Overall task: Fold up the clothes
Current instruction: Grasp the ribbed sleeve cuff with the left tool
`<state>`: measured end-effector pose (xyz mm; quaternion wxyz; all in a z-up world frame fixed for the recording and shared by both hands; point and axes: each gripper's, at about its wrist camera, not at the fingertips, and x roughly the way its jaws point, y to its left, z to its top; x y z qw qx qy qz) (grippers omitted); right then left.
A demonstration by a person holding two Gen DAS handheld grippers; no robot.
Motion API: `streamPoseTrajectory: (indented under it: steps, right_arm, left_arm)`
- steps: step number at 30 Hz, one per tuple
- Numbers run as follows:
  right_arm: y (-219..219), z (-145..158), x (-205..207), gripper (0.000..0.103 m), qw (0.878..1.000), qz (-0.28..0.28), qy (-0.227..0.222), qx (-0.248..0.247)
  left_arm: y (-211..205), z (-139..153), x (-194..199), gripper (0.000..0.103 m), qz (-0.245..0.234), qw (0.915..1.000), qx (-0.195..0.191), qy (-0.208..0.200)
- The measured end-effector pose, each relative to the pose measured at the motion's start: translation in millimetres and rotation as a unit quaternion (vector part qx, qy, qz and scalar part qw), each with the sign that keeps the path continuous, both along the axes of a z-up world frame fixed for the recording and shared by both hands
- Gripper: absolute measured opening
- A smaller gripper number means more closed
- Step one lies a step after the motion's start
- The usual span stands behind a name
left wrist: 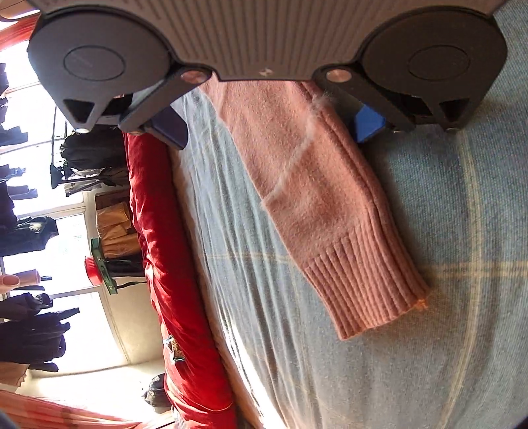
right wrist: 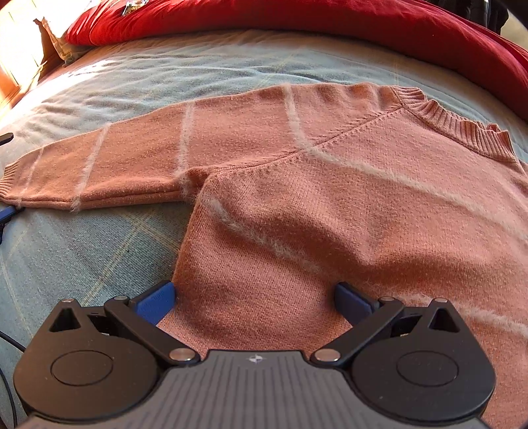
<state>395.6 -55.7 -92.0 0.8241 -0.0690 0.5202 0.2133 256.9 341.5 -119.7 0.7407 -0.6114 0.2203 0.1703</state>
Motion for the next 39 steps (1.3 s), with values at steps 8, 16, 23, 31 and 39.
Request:
streamPoseTrajectory:
  steps: [8,16,23,31,39]
  right_arm:
    - [-0.9,-0.2,0.2,0.103,1.000,-0.002,-0.002,0.005]
    - [-0.7,-0.3,0.9,0.103,1.000,-0.012,-0.002,0.009]
    - [-2.4,-0.3,-1.0,0.103,1.000,-0.011,-0.009,0.014]
    - [-4.2,-0.9,-9.4,0.103,0.999,-0.002,-0.036,0.017]
    - [-6.4,3.6,-12.6,0.103,0.999,0.016,-0.041,0.016]
  left_arm:
    - [3.0,-1.5,10.6,0.102,0.033,0.9990,0.004,-0.029]
    - [-19.5,2.9,21.8,0.102,-0.011,0.9986,0.045,-0.024]
    - [-21.1,8.4,25.3,0.102,-0.004,0.9963,0.081,-0.030]
    - [-24.3,5.8,23.9,0.102,0.024,0.9957,0.077,-0.045]
    - [-27.4,17.4,27.7,0.102,0.014,0.9962,0.058,-0.064]
